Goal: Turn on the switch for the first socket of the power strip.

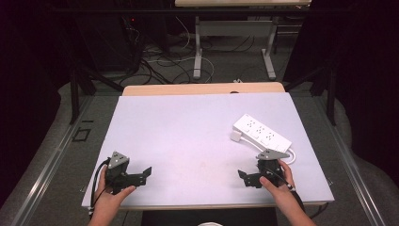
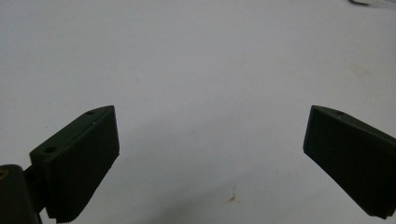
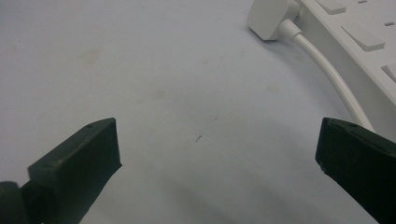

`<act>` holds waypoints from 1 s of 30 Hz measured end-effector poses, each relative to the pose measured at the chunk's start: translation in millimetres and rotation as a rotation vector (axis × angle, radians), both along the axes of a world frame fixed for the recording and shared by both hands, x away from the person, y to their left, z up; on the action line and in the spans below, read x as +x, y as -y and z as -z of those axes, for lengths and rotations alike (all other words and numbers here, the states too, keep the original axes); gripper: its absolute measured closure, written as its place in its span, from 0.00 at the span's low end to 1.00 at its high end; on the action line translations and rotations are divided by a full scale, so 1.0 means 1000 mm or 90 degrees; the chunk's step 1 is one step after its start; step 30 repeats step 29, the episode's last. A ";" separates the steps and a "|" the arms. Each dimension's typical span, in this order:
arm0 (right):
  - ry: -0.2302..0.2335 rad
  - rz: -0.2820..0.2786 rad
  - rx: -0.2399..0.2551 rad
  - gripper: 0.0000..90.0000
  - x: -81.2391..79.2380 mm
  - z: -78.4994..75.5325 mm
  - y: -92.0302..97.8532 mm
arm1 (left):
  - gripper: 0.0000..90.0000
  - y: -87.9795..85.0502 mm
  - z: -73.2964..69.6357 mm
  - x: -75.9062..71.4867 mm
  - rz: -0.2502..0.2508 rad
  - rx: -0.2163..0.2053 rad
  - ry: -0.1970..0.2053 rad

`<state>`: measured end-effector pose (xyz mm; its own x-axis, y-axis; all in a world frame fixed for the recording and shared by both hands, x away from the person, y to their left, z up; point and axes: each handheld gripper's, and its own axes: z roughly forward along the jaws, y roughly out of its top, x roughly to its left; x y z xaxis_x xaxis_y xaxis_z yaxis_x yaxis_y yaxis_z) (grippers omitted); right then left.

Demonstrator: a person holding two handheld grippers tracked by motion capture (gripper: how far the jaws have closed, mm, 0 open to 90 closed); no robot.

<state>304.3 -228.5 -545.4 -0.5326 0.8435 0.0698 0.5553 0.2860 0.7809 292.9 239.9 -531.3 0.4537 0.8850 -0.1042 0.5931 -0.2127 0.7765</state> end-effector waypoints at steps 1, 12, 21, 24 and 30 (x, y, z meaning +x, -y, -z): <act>-0.003 0.001 0.004 0.00 0.000 0.001 0.001 | 0.04 0.000 0.000 0.000 0.000 -0.001 -0.001; -0.016 0.012 0.015 0.00 0.003 0.008 0.006 | 0.04 0.001 0.001 0.001 0.003 0.002 -0.003; -0.023 0.010 0.008 0.00 0.003 0.010 0.006 | 0.04 0.001 0.001 0.000 0.001 0.000 -0.003; -0.021 0.011 0.009 0.00 0.003 0.011 0.006 | 0.04 0.000 0.000 0.001 0.001 0.001 -0.002; -0.024 0.016 0.010 0.00 0.003 0.011 0.007 | 0.04 0.001 0.001 0.001 0.002 0.000 -0.003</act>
